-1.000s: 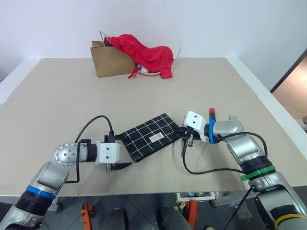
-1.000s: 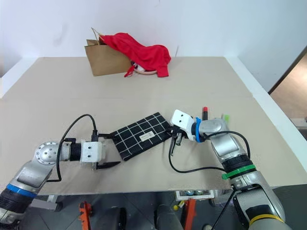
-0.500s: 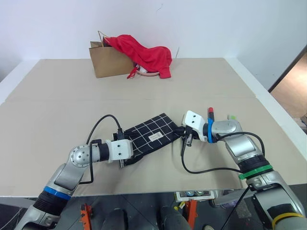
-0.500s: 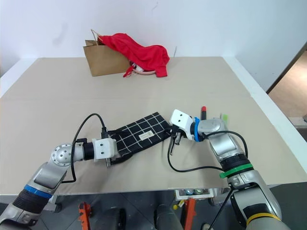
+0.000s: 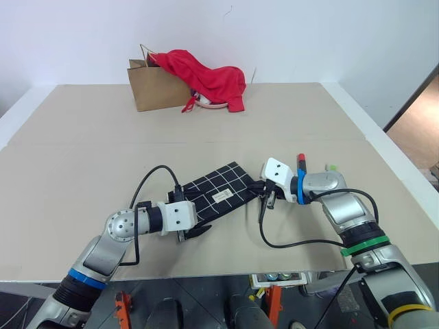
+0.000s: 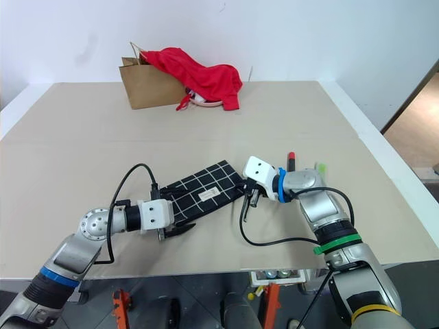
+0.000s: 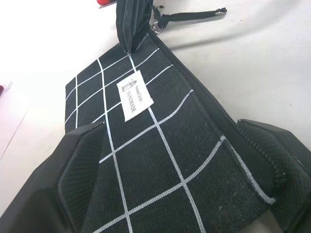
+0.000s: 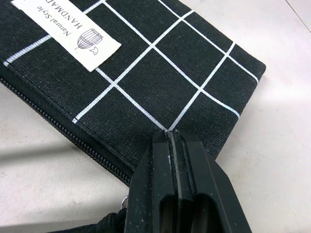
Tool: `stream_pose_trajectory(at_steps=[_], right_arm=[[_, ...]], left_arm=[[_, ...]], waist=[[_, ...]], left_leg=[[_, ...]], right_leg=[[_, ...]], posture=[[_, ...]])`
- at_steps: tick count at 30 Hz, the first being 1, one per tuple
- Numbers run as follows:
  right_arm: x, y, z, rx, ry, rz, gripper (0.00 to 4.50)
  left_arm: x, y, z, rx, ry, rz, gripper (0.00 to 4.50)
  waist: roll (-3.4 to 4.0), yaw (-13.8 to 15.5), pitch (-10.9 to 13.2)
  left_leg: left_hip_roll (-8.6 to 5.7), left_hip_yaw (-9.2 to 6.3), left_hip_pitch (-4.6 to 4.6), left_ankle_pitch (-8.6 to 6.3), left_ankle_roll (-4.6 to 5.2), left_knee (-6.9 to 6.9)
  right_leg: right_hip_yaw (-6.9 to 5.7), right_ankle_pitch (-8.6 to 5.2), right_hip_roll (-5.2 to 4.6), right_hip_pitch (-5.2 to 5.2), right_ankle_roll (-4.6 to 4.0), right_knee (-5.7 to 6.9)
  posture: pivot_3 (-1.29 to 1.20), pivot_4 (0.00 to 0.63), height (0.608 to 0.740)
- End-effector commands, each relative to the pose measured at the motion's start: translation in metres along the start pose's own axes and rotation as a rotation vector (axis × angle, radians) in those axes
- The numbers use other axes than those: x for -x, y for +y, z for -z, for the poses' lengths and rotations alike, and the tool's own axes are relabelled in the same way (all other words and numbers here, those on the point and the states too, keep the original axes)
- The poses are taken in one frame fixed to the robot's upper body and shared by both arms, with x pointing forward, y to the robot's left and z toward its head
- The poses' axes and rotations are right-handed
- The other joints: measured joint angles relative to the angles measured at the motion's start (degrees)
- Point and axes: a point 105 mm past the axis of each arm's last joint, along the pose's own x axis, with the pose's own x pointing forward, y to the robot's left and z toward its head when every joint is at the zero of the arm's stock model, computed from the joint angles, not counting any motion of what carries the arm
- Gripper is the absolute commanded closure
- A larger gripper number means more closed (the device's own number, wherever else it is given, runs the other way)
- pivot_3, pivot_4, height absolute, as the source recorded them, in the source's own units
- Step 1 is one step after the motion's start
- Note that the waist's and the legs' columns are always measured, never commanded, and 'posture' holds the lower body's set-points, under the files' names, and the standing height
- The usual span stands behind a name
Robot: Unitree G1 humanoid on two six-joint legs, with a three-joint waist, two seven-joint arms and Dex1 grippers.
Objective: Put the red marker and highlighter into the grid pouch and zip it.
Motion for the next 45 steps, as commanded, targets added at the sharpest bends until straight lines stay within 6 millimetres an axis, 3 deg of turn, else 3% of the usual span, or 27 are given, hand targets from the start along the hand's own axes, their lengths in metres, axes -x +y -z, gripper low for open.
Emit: stream_pose_trajectory(at_steps=[1, 7, 9, 17, 19, 22, 24, 26, 28, 29, 32, 37, 41, 45], right_arm=[[0.000, 0.004, 0.018, -0.034, 0.064, -0.005, 4.50], [0.002, 0.003, 0.018, -0.036, 0.061, -0.006, 4.50], [0.002, 0.004, 0.018, -0.033, 0.059, -0.009, 4.50], [0.004, 0.002, 0.015, -0.068, 0.022, 0.001, 4.50], [0.005, -0.005, 0.006, -0.144, -0.043, 0.030, 4.50], [0.018, -0.019, -0.031, -0.289, -0.264, 0.044, 3.55], [0.031, -0.029, -0.051, -0.300, -0.366, 0.074, 2.64], [0.053, -0.045, -0.075, -0.314, -0.485, 0.139, 1.76], [0.076, -0.053, -0.086, -0.352, -0.553, 0.154, 1.01], [0.083, -0.053, -0.088, -0.367, -0.567, 0.142, 1.01], [0.093, -0.051, -0.075, -0.346, -0.484, 0.173, 1.01], [0.090, -0.044, -0.046, -0.307, -0.319, 0.259, 1.01], [0.067, -0.045, -0.033, -0.387, -0.259, 0.375, 1.01], [0.044, -0.033, -0.039, -0.457, -0.268, 0.377, 1.01]], left_arm=[[0.002, 0.004, -0.007, -0.030, -0.017, -0.019, 0.79], [0.002, 0.005, -0.003, -0.029, -0.012, -0.027, 3.76], [0.003, 0.004, -0.002, -0.024, -0.012, -0.030, 4.42], [0.004, 0.002, 0.008, 0.024, -0.021, -0.057, 4.42], [0.006, 0.003, 0.008, 0.049, -0.038, -0.067, 4.42], [0.009, 0.008, 0.007, 0.096, -0.063, -0.095, 4.50], [0.012, 0.012, 0.007, 0.123, -0.075, -0.118, 4.50], [0.015, 0.022, 0.004, 0.188, -0.111, -0.182, 4.50], [0.017, 0.036, -0.001, 0.261, -0.160, -0.248, 4.50], [0.018, 0.041, -0.003, 0.285, -0.177, -0.266, 4.50], [0.020, 0.053, -0.010, 0.348, -0.221, -0.306, 4.50], [0.020, 0.062, -0.015, 0.389, -0.250, -0.322, 4.50], [0.019, 0.062, -0.018, 0.396, -0.254, -0.318, 4.50], [0.017, 0.062, -0.020, 0.401, -0.260, -0.317, 4.50]], waist=[[0.00, 0.00, 0.00], [0.00, 0.01, 0.00], [0.00, 0.01, 0.00], [0.00, 0.02, 0.00], [0.00, 0.00, 0.01], [0.02, -0.01, 0.07], [0.07, -0.02, 0.11], [0.12, -0.02, 0.14], [0.17, -0.02, 0.17], [0.17, -0.01, 0.17], [0.16, 0.18, 0.16], [0.15, 0.06, 0.16], [0.19, -0.31, 0.17], [0.20, -0.17, 0.18]], left_leg=[[0.00, 0.00, 0.00, 0.00, 0.00, 0.00], [0.00, 0.00, -0.01, 0.00, 0.00, 0.00], [0.00, 0.00, -0.01, 0.00, 0.00, -0.01], [0.00, -0.01, -0.02, -0.01, 0.00, -0.09], [0.01, -0.01, -0.03, -0.01, 0.01, -0.10], [0.01, -0.01, -0.05, -0.01, 0.01, -0.11], [0.03, 0.00, -0.13, -0.01, 0.01, -0.11], [0.03, -0.03, -0.17, -0.01, 0.01, -0.15], [0.01, -0.02, -0.21, -0.04, 0.03, -0.16], [0.03, -0.05, -0.26, -0.04, 0.03, -0.17], [-0.04, -0.36, -0.42, -0.08, 0.00, -0.17], [-0.15, -0.50, -0.54, -0.21, -0.10, -0.16], [-0.09, -0.48, -0.64, -0.23, -0.11, -0.17], [-0.03, -0.58, -0.67, -0.19, -0.16, -0.17]], right_leg=[[0.00, 0.00, 0.00, 0.00, 0.00, 0.00], [0.00, -0.01, -0.01, -0.01, 0.01, 0.00], [0.00, -0.01, -0.02, -0.01, 0.01, -0.01], [0.00, -0.04, -0.01, -0.04, 0.02, -0.01], [0.00, -0.03, 0.00, -0.06, 0.01, -0.01], [0.00, -0.02, 0.00, -0.09, 0.00, 0.00], [0.01, 0.09, 0.00, -0.18, 0.17, 0.00], [0.00, 0.13, 0.00, -0.21, 0.26, 0.00], [0.00, 0.12, 0.00, -0.25, 0.27, -0.01], [0.00, 0.12, -0.01, -0.29, 0.27, 0.01], [-0.14, 0.07, 0.01, -0.27, 0.22, -0.02], [-0.23, -0.05, 0.02, -0.30, 0.12, -0.04], [-0.13, -0.03, 0.11, -0.50, 0.08, -0.02], [-0.25, -0.03, 0.21, -0.53, 0.08, 0.03]], posture=[[0.00, 0.150, 0.740], [0.00, 0.150, 0.740], [0.00, 0.150, 0.740], [0.00, 0.150, 0.740], [0.00, 0.150, 0.740], [0.00, 0.150, 0.740], [0.00, 0.150, 0.740], [0.00, 0.150, 0.740], [0.00, 0.150, 0.740], [0.00, 0.150, 0.740], [0.00, 0.150, 0.740], [0.00, 0.150, 0.740], [0.00, 0.150, 0.740], [0.00, 0.150, 0.740]])
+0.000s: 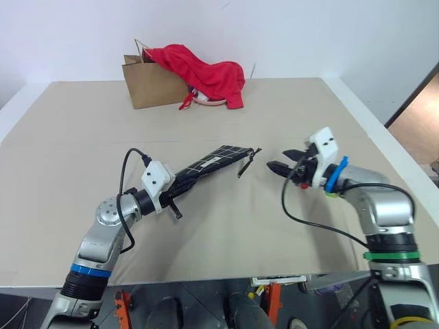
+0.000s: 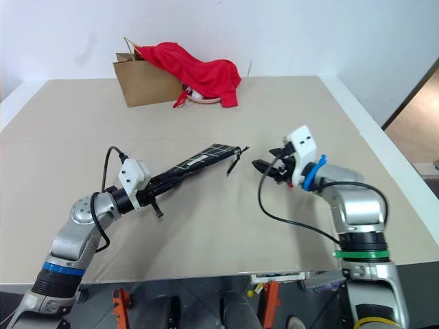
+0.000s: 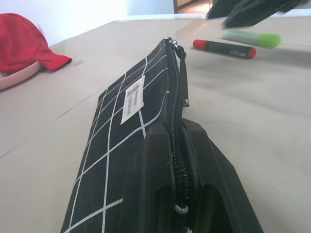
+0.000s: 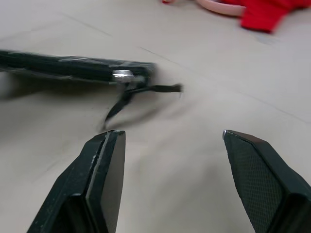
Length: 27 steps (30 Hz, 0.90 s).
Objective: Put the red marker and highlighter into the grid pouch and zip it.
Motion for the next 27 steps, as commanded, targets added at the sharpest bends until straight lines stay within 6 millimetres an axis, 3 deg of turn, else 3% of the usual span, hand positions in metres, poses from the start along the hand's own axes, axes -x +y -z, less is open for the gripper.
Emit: stream_pose_trajectory(at_steps=[1, 8, 17, 25, 27], right_arm=[[-0.011, 0.012, -0.013, -0.029, -0.043, 0.035, 1.01], [-0.025, 0.006, -0.005, -0.143, -0.015, 0.110, 1.01], [-0.043, 0.017, -0.012, -0.168, -0.039, 0.084, 1.01], [-0.042, 0.024, -0.015, -0.126, -0.057, 0.031, 4.33], [-0.043, 0.027, -0.016, -0.106, -0.054, 0.012, 4.43]], left_arm=[[-0.003, 0.000, -0.017, -0.028, -0.053, -0.002, 4.50], [-0.005, -0.002, -0.020, -0.020, -0.059, -0.009, 4.50], [-0.008, -0.007, -0.020, -0.008, -0.062, -0.015, 4.50], [-0.009, -0.008, -0.017, -0.010, -0.052, -0.016, 4.50], [-0.009, -0.008, -0.017, -0.011, -0.050, -0.016, 4.50]], waist=[[0.00, 0.06, 0.00], [0.00, 0.18, 0.00], [0.01, 0.16, -0.01], [0.01, 0.17, -0.01], [0.01, 0.17, -0.01]], left_leg=[[0.00, -0.03, -0.02, 0.01, -0.01, 0.01], [-0.14, -0.04, -0.36, 0.02, -0.03, 0.10], [-0.08, -0.12, -0.41, 0.02, -0.03, 0.07], [-0.09, -0.10, -0.41, 0.02, -0.03, 0.07], [-0.09, -0.11, -0.42, 0.02, -0.03, 0.07]], right_leg=[[-0.04, 0.00, 0.00, 0.01, 0.00, 0.00], [-0.07, 0.05, -0.19, -0.15, 0.02, -0.02], [-0.14, 0.06, -0.10, -0.22, -0.04, -0.02], [-0.13, 0.06, -0.11, -0.22, -0.04, -0.02], [-0.15, 0.06, -0.10, -0.22, -0.04, -0.02]], posture=[[0.00, 0.150, 0.740], [0.00, 0.150, 0.740], [0.00, 0.150, 0.740], [0.00, 0.150, 0.740], [0.00, 0.150, 0.740]])
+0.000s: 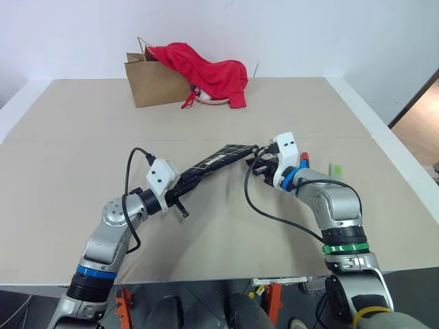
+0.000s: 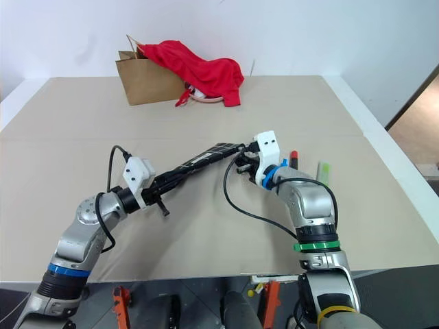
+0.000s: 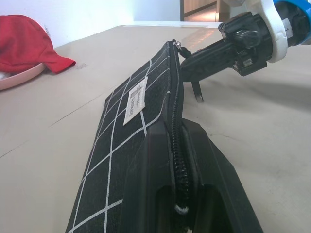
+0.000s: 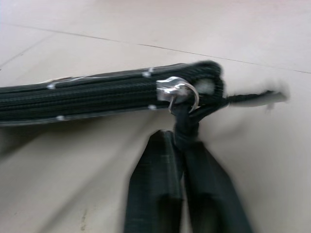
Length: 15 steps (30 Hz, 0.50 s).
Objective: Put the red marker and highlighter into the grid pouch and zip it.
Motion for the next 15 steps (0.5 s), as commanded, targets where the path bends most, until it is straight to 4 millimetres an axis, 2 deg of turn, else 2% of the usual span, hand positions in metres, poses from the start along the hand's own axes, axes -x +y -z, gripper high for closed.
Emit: stream_pose_trajectory(at_steps=[1, 9, 15], right_arm=[[0.002, 0.008, -0.018, 0.081, -0.049, -0.041, 4.43], [-0.022, 0.064, 0.010, 0.519, 0.085, -0.246, 4.43], [-0.039, 0.078, -0.004, 0.600, 0.044, -0.284, 4.43]], left_arm=[[-0.001, -0.002, -0.012, -0.036, -0.036, 0.007, 4.50], [-0.003, -0.002, -0.011, -0.031, -0.033, 0.023, 4.50], [-0.004, -0.003, -0.012, -0.033, -0.038, 0.029, 4.50]], waist=[[0.00, 0.00, 0.00], [0.01, -0.05, 0.00], [0.00, -0.02, -0.01]], left_leg=[[0.00, 0.00, 0.00, 0.00, 0.00, 0.00], [0.02, 0.00, 0.00, 0.00, 0.00, 0.00], [0.02, 0.01, 0.00, 0.03, -0.05, 0.04]], right_leg=[[0.00, 0.00, 0.00, 0.00, 0.00, 0.00], [0.00, 0.00, 0.04, -0.04, -0.01, 0.01], [-0.01, 0.04, 0.02, -0.03, -0.02, 0.02]], posture=[[0.00, 0.150, 0.740], [0.00, 0.150, 0.740], [0.00, 0.150, 0.740]])
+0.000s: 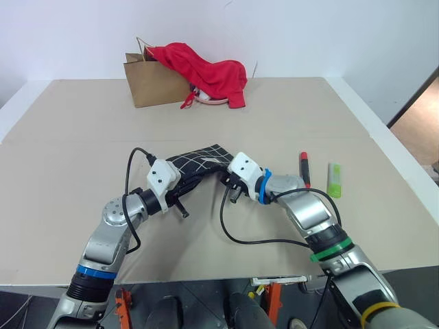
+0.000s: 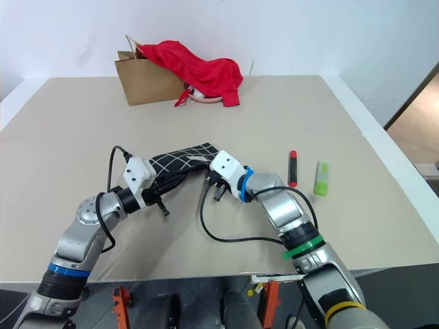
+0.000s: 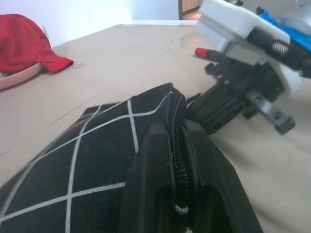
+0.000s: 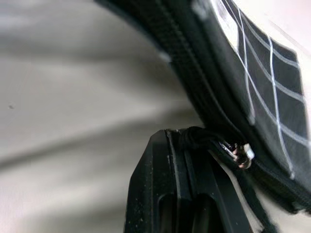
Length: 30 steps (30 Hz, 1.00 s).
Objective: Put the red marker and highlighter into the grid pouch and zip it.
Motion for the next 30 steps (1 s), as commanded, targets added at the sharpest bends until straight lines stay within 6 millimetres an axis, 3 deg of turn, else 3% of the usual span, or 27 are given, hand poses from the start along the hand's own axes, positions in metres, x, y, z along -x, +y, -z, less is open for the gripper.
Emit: stream_pose_trajectory(at_steps=[1, 10, 16, 20, 26, 30], right_arm=[[-0.003, -0.004, -0.031, 0.077, -0.092, -0.009, 4.43], [0.020, -0.046, -0.011, 0.071, -0.039, 0.101, 4.43], [0.036, -0.060, -0.011, 0.087, -0.035, 0.125, 4.43], [0.038, -0.049, -0.026, 0.113, -0.065, 0.060, 4.43], [0.037, -0.005, -0.048, 0.165, -0.113, -0.138, 4.43], [0.040, 0.009, -0.063, 0.201, -0.146, -0.204, 4.43]], left_arm=[[-0.004, -0.002, -0.012, -0.031, -0.039, 0.022, 4.50], [-0.001, -0.003, -0.011, -0.035, -0.026, 0.040, 4.50], [0.000, -0.005, -0.010, -0.032, -0.017, 0.063, 4.50], [-0.002, -0.005, -0.010, -0.031, -0.015, 0.072, 4.50], [-0.003, -0.005, -0.010, -0.031, -0.016, 0.078, 4.50], [-0.003, -0.004, -0.010, -0.029, -0.018, 0.077, 4.50]], waist=[[0.00, 0.03, 0.00], [0.00, 0.11, 0.00], [0.00, 0.02, 0.00], [0.00, 0.01, 0.00], [0.00, 0.06, 0.00], [0.00, 0.10, 0.00]], left_leg=[[0.00, -0.01, 0.00, 0.00, 0.00, 0.00], [-0.04, -0.04, -0.05, 0.00, 0.00, -0.01], [-0.02, -0.05, -0.04, 0.00, 0.00, -0.01], [0.01, -0.04, -0.03, 0.00, 0.00, -0.02], [0.00, -0.05, -0.03, 0.00, 0.00, -0.01], [-0.01, -0.08, -0.04, 0.00, 0.00, 0.00]], right_leg=[[-0.01, 0.01, 0.00, 0.00, -0.01, 0.00], [-0.05, -0.01, -0.07, 0.01, 0.00, -0.01], [-0.06, -0.01, -0.02, 0.00, -0.01, 0.00], [-0.05, 0.00, 0.02, -0.02, -0.04, 0.00], [-0.05, 0.00, 0.00, -0.01, -0.03, 0.02], [-0.08, 0.00, -0.02, 0.00, -0.02, 0.02]], posture=[[0.00, 0.150, 0.740], [0.00, 0.150, 0.740], [0.00, 0.150, 0.740], [0.00, 0.150, 0.740], [0.00, 0.150, 0.740], [0.00, 0.150, 0.740]])
